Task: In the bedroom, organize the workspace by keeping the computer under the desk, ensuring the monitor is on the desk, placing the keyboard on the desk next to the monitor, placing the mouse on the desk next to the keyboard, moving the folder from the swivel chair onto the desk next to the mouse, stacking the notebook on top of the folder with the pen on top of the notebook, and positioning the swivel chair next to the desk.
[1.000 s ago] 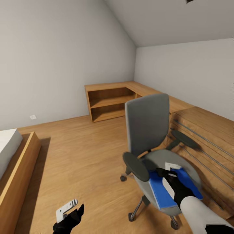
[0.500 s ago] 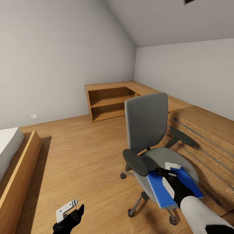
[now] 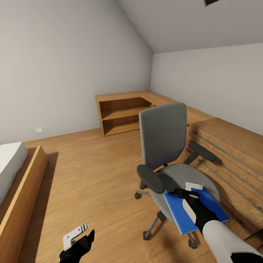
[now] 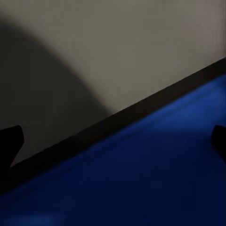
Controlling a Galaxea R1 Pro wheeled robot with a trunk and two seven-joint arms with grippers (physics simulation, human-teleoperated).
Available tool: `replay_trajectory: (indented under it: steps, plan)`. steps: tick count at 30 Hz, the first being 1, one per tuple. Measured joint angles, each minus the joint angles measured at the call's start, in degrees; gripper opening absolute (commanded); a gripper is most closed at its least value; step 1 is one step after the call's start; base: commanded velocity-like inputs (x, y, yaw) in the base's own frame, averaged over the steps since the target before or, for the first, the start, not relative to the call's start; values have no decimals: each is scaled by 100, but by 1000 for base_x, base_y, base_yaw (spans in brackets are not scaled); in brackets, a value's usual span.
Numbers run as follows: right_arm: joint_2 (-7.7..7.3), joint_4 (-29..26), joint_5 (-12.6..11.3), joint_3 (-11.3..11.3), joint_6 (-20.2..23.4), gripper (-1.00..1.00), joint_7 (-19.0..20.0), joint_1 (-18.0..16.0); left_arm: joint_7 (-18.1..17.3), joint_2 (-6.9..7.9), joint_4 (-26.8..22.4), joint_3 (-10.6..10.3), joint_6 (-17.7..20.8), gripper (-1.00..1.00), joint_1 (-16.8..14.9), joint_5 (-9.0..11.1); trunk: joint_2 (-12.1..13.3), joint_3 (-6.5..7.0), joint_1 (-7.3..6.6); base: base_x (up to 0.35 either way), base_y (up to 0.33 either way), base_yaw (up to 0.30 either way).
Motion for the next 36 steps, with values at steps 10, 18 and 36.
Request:
replay_trajectory:
  steps: [10, 18, 36]
  plan:
    - [-1, 81, -29, -6, 0, 100, -8, 4, 1, -1, 6, 0, 3, 100, 0, 2, 280, 124, -153, -3, -1, 0]
    - [4, 86, -29, -4, -8, 100, -13, 3, 5, -1, 14, -7, 3, 100, 0, 2, 601, 268, -329, 0, 0, 0]
    - [-2, 80, -34, -12, -35, 100, -11, 3, 4, -1, 32, -8, 5, 100, 0, -7, 1323, 591, -724, 0, 0, 0]
